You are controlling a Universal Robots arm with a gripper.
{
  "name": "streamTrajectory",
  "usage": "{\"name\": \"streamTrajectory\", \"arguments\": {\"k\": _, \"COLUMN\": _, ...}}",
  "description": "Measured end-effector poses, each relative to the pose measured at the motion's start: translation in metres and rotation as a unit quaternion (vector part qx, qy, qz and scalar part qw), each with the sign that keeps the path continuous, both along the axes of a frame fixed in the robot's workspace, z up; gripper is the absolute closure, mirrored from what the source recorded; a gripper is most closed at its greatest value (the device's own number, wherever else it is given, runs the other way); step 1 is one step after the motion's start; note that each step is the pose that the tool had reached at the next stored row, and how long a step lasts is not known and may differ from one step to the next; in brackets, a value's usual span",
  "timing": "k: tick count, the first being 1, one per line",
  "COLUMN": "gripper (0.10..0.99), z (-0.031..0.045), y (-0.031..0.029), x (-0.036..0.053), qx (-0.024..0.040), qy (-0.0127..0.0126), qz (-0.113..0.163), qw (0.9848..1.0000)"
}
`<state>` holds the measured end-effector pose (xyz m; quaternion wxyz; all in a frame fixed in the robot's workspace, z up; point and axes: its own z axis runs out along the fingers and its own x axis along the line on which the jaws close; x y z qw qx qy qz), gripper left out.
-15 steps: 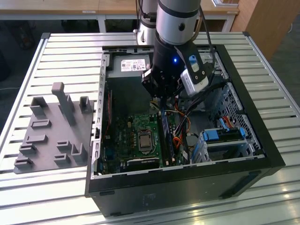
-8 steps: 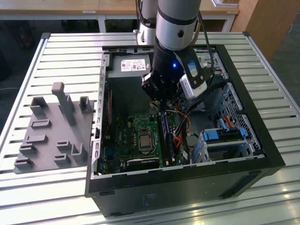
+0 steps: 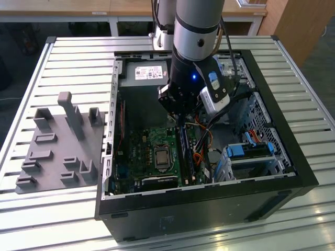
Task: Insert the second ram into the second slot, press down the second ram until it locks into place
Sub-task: 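Press down the second ram until it locks into place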
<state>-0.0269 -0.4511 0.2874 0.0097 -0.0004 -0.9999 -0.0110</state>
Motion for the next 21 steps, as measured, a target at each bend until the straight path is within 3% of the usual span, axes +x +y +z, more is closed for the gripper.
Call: {"name": "streamTrajectory", "arguments": {"k": 21, "gripper": 0.949, "z": -0.0079, "y": 0.0, "x": 0.0, "qx": 0.0, "qy": 0.0, "qz": 0.0, "qw": 1.0}}
